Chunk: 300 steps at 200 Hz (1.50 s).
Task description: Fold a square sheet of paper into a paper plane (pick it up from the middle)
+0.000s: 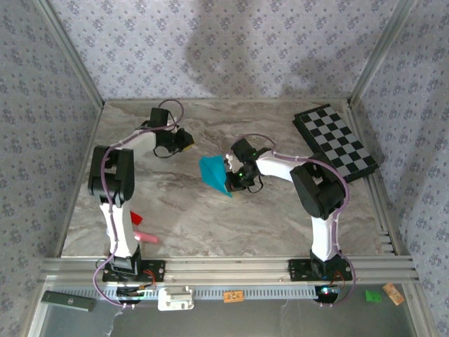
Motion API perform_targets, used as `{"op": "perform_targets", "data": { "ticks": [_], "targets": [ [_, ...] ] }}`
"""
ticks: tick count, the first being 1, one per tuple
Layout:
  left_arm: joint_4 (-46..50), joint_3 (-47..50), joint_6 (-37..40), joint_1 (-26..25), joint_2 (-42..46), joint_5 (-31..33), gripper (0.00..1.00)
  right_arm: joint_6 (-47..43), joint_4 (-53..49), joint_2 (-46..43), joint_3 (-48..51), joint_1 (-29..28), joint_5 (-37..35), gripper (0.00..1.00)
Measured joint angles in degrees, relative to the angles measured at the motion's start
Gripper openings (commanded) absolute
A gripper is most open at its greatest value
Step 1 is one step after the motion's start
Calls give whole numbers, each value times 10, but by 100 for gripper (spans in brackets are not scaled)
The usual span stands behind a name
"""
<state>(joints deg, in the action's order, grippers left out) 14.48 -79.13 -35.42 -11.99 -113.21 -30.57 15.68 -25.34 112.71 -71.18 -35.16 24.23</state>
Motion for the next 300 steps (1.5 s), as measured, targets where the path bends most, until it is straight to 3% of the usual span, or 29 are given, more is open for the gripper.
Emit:
{"op": "perform_targets", "data": {
  "ticks": [34, 84, 127, 201, 300],
  "targets": [
    [-32, 70, -28, -59, 86, 4, 17, 4, 1, 0, 0, 1, 4, 7],
    [-42, 91, -47, -128, 29, 4, 12, 10, 17, -3, 11, 7, 18, 7],
    [-25, 64, -33, -127, -36, 19, 10, 19, 42, -23, 39, 12, 23, 7],
    [-23, 50, -13, -122, -47, 34, 8, 73, 107, -53, 35, 16, 31, 9],
    [-20, 49, -10, -122, -47, 34, 7, 124, 75, 52, -75, 11, 15, 4]
  ]
}}
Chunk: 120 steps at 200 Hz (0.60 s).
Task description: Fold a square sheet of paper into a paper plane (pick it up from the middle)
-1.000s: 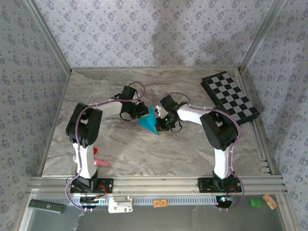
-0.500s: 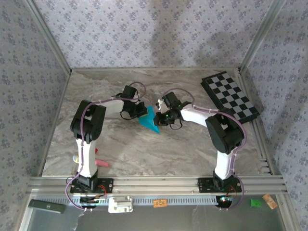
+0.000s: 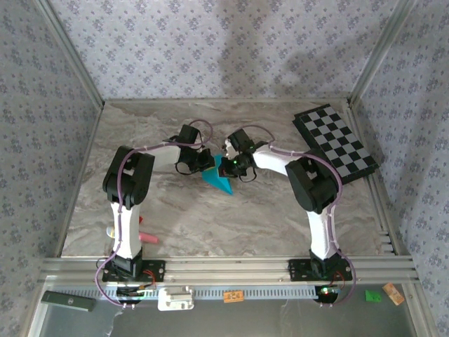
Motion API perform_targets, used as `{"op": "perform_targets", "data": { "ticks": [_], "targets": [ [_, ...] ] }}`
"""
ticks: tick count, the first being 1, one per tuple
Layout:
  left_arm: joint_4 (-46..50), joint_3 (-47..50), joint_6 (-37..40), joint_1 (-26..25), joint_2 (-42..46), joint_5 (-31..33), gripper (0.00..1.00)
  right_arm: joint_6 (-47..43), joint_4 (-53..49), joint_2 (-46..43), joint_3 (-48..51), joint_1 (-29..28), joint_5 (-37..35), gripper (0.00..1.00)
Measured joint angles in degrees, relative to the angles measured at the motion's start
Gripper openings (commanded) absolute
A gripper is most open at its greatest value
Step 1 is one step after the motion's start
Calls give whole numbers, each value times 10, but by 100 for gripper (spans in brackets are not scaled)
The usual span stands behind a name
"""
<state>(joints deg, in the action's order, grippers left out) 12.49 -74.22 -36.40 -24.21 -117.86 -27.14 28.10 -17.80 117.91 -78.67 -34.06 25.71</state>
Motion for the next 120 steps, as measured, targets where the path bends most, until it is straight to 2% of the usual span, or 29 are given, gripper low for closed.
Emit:
{"op": "perform_targets", "data": {
  "ticks": [83, 120],
  "targets": [
    [21, -7, -7, -1, 0, 11, 6, -28, -31, 14, -6, -2, 8, 5],
    [34, -15, -17, -1, -3, 13, 5, -53, -47, -23, 43, -2, 21, 5]
  ]
}}
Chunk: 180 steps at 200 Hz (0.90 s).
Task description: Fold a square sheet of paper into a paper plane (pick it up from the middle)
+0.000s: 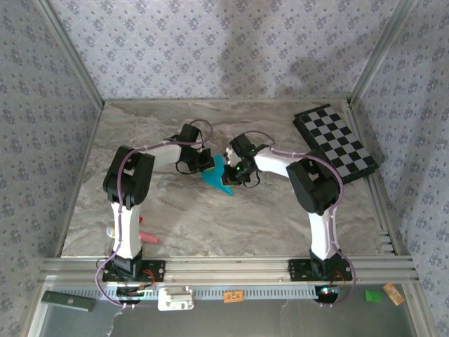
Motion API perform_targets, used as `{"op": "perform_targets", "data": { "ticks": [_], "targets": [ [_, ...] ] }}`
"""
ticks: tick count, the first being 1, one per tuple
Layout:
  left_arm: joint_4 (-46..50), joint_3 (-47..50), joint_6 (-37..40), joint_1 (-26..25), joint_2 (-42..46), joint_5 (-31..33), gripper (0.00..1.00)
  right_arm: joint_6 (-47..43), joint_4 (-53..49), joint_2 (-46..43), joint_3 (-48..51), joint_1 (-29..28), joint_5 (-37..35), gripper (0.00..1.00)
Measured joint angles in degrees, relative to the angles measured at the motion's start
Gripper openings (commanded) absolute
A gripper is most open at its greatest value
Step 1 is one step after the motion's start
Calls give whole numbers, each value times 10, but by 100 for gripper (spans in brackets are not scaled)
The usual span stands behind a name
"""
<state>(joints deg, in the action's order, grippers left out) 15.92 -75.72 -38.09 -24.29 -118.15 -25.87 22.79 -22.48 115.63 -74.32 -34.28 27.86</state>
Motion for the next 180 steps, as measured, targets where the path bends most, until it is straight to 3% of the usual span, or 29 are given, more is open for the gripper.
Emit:
{"op": "perform_targets", "data": {
  "ticks": [83, 104, 128, 151, 180],
  "targets": [
    [19, -14, -5, -1, -3, 1, 9, -6, -9, -103, 139, -2, 11, 9],
    [21, -15, -9, -1, -2, -4, 18, 13, 16, -133, 148, -1, -5, 20],
    [23, -16, -17, 2, 14, -7, 37, 50, 84, -167, 148, 2, -32, 34],
    [19, -14, -37, 17, 62, -7, 48, 77, 138, -162, 135, 12, -48, 37],
    [-19, 37, -57, 72, 167, -5, 54, 93, 164, -95, 67, 26, -45, 37]
  ]
}}
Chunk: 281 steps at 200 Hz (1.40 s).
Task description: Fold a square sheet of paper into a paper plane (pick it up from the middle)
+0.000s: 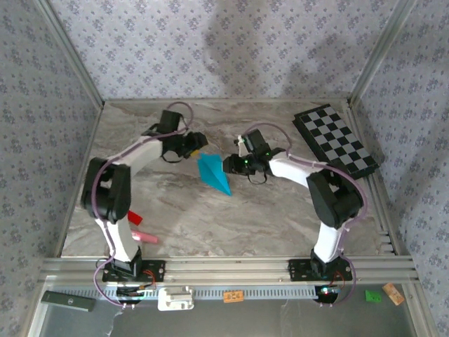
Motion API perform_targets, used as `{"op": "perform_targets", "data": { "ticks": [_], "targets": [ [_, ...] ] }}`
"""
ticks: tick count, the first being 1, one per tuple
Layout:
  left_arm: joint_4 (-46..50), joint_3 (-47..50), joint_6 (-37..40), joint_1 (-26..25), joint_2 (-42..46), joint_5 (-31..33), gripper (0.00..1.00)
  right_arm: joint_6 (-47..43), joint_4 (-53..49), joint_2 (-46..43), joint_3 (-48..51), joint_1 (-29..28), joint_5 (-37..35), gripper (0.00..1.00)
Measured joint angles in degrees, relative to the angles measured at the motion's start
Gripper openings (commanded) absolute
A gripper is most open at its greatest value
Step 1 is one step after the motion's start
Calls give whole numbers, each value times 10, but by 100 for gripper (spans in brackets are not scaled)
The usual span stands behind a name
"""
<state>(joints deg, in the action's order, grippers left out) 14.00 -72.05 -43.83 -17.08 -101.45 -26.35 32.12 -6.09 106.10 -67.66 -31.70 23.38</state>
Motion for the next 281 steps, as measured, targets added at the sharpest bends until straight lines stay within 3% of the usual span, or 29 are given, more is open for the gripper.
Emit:
{"op": "perform_targets", "data": {
  "ticks": [41, 97, 129, 172, 234, 281],
  "targets": [
    [-45, 109, -16, 84, 77, 3, 69, -8, 3, 84, -80, 6, 13, 36],
    [-64, 178, -28, 125, 78, -17, 82, -26, 3, 123, -100, 14, 58, 28],
    [-92, 190, -35, 125, 78, -38, 89, -39, 3, 134, -105, 15, 81, 22],
    [-129, 195, -47, 125, 78, -63, 100, -47, 10, 134, -104, 15, 97, 5],
    [-188, 219, -68, 121, 80, -138, 99, -2, 107, 85, -45, 29, 126, 0],
    [-235, 219, -52, 65, 108, -192, 96, 80, 208, 28, -33, 37, 165, 0]
  ]
}}
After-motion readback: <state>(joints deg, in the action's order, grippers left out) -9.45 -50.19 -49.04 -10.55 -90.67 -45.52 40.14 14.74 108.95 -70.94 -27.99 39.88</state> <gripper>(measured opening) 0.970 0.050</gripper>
